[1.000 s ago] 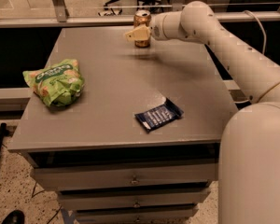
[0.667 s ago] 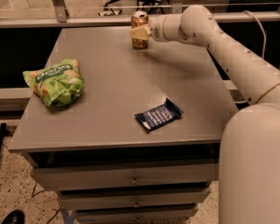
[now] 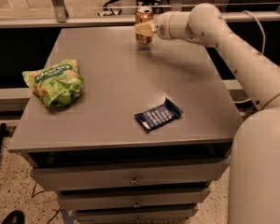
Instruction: Move orange can near green rice chip bag
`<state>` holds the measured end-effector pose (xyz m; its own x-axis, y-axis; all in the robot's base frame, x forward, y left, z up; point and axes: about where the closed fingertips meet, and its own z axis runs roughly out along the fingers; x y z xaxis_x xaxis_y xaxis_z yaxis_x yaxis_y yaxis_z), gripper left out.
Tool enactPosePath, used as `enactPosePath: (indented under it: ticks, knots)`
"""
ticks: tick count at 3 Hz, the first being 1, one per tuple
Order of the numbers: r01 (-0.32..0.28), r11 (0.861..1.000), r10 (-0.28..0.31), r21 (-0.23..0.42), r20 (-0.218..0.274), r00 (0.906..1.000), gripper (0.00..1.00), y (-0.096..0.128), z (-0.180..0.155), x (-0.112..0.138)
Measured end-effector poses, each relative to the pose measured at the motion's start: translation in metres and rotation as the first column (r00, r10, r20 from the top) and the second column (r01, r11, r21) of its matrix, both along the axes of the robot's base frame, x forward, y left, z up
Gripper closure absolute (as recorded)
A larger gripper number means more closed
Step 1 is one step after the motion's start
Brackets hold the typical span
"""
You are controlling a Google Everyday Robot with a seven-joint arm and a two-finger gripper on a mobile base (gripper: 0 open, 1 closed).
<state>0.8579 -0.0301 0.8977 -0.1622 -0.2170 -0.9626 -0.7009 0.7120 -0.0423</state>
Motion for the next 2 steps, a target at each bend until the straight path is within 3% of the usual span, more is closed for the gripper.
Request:
enactPosePath:
  ticks: [1, 2]
  knots:
    - [-0.111, 0.993, 0.111, 0.027, 0.019, 0.9937, 1.0, 0.013, 0.023, -0.033]
    - [-0.309, 0.951, 0.309, 0.033, 0.007, 0.9511, 1.0, 0.051, 0.034, -0.097]
